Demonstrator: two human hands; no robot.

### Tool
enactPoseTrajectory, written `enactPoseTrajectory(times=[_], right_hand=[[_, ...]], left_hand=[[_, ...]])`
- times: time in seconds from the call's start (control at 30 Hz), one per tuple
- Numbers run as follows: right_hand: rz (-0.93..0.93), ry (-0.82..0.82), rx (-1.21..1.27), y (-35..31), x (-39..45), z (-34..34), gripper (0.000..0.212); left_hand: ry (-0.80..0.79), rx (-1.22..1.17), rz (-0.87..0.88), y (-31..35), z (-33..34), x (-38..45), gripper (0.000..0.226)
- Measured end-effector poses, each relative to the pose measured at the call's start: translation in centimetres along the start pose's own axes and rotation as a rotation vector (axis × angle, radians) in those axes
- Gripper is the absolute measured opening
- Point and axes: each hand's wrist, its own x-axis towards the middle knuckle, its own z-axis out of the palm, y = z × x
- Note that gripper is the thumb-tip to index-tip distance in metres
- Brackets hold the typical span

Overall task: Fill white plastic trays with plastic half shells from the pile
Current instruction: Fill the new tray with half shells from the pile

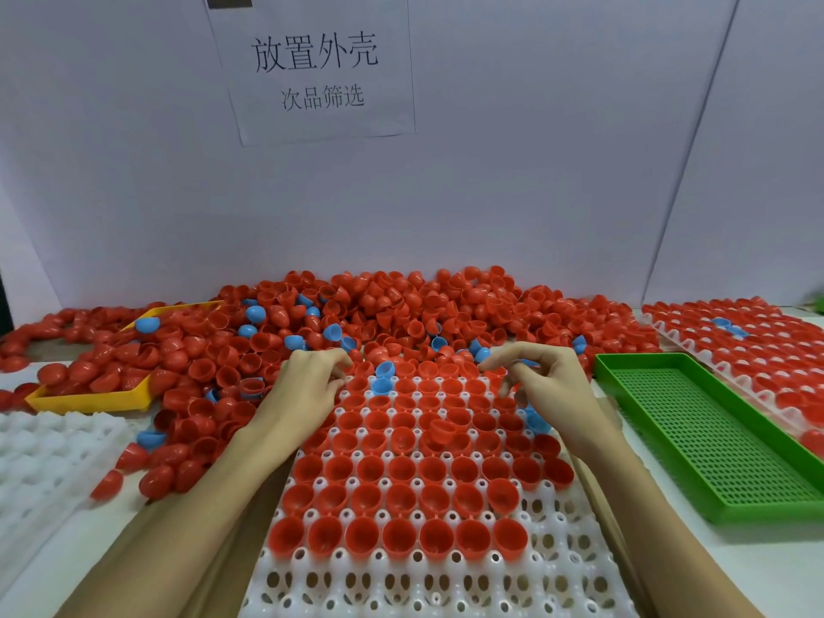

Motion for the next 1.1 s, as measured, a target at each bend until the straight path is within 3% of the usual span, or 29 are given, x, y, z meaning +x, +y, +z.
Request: enactPoseTrajectory(times=[0.13, 0.2, 0.27, 0.37, 0.47, 0.57, 0.67, 0.77, 1.1], right_hand=[[-0.005, 0.012, -0.001, 0.0, 0.0, -0.1, 0.055], [-0.010, 0.020, 0.005, 0.1, 0.0, -0.2, 0.052], [-0.004, 0.024, 0.006, 0.2, 0.1, -0.2, 0.050], [-0.003, 0.019, 0.008, 0.2, 0.1, -0.2, 0.050], [-0.002, 0.001, 0.002, 0.0, -0.1, -0.1, 0.049], [0.000, -0.061, 0.029, -0.4, -0.2, -0.4, 0.042], [-0.009, -0.319, 0.121, -1.5, -0.5, -0.5, 0.024], [-0.084, -0.518, 0.050, -2.0, -0.9, -0.2, 0.024], [0.010, -0.484, 0.088, -2.6, -1.5, 1.2, 0.017]], left_hand=[[0.077, 0.102, 0.082, 2.2, -0.6, -0.7, 0.021], [0.121, -0.011, 0.208, 4.5, -0.9, -1.7, 0.015], [-0.034, -0.206, 0.311, 6.9, -1.0, -3.1, 0.023], [-0.209, -0.147, 0.421, 8.8, 0.4, -4.6, 0.026], [-0.164, -0.217, 0.340, 9.0, 0.8, -5.1, 0.012], [-0.104, -0.485, 0.191, 8.6, 0.1, -5.1, 0.001], [-0.154, -0.696, 0.058, 8.3, -0.9, -5.2, 0.005], [-0.176, -0.776, 0.029, 8.0, -1.6, -5.4, 0.007], [-0.139, -1.005, -0.086, 7.8, -1.3, -5.4, 0.014]])
